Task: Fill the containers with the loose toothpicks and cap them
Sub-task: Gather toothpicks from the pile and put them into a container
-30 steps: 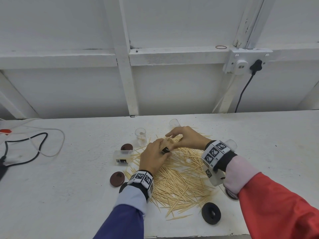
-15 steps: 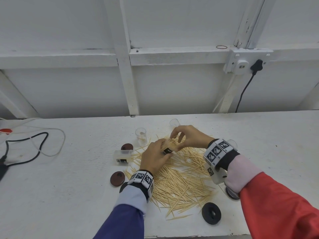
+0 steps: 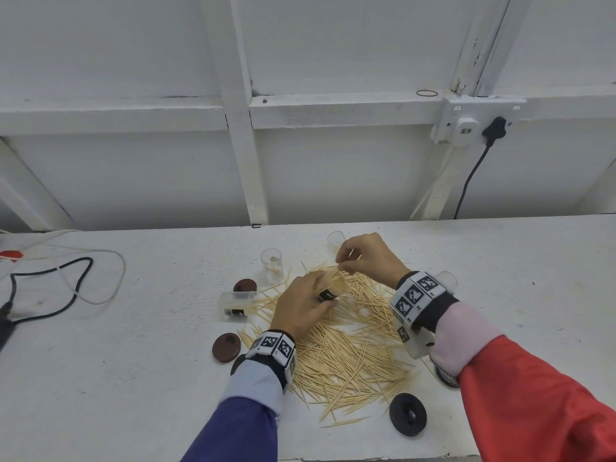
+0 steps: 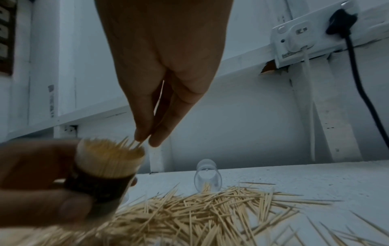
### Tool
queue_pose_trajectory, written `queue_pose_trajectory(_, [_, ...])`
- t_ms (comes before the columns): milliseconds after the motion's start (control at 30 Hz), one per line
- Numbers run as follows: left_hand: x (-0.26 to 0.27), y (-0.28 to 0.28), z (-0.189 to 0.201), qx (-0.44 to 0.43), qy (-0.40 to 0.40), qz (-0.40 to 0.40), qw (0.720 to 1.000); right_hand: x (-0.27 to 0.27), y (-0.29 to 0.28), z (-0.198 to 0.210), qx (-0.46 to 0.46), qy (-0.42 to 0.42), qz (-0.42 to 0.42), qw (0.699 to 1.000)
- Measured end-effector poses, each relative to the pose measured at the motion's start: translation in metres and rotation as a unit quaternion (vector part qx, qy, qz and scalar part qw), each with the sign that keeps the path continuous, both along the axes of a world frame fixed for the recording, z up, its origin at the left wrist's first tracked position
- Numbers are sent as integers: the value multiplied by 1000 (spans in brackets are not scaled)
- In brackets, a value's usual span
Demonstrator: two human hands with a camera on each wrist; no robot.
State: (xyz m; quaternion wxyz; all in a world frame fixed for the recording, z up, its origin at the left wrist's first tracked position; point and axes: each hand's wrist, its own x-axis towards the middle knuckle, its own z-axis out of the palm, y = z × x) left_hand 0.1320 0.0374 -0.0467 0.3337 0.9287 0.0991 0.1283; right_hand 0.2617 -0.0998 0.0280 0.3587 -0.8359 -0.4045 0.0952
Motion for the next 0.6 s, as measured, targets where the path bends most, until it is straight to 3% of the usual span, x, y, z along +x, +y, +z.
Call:
queue_pose_trajectory(233, [0, 0, 0, -16, -8, 22, 1000, -20, 10, -15, 10, -63, 6, 998])
queue_pose_trajectory(500, [0, 2, 1, -25, -16, 82, 996, -44, 11, -12, -11, 75, 47, 996])
queue_pose_trajectory(600, [-1, 2, 4, -25, -18, 111, 993, -46, 10, -16, -3, 85, 73, 994])
